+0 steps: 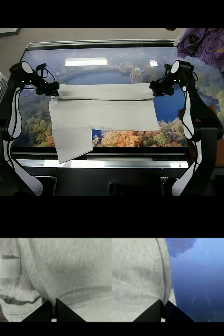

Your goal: Fold the clothes and pants, and hang the long-sleeved shirts on hangers.

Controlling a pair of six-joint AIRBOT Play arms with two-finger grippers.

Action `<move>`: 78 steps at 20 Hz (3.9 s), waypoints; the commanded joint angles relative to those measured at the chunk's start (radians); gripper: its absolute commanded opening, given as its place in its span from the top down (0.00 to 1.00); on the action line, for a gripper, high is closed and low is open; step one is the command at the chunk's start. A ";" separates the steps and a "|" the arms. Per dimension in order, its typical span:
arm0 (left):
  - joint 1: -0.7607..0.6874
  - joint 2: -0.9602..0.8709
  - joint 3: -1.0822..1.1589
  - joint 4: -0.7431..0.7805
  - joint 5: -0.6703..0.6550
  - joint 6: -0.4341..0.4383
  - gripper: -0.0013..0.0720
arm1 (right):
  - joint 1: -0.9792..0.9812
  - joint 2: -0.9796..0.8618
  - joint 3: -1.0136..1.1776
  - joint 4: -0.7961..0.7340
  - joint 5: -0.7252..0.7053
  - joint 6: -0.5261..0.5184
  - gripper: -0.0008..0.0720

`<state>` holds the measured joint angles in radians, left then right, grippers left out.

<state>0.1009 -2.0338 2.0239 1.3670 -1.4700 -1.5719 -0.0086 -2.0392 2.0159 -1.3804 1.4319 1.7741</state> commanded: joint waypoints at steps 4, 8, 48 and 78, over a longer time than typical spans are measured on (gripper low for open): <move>-0.023 -0.009 -0.020 0.092 -0.048 -0.026 0.95 | 0.002 -0.047 -0.001 0.011 0.083 0.003 0.93; -0.017 0.014 -0.009 0.092 -0.050 -0.060 0.13 | 0.000 -0.036 -0.001 0.009 0.146 -0.042 0.34; 0.359 0.914 -1.650 -0.541 0.326 0.317 0.96 | -0.335 0.672 -0.882 0.277 -0.089 -0.464 0.35; 0.359 1.314 -1.518 -0.427 0.006 -0.087 0.96 | -0.281 0.810 -1.107 0.259 0.012 -0.260 0.95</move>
<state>0.4599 -0.8555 0.4934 0.9131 -1.3495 -1.5192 -0.2901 -1.3273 0.9089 -0.9947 1.3178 1.4120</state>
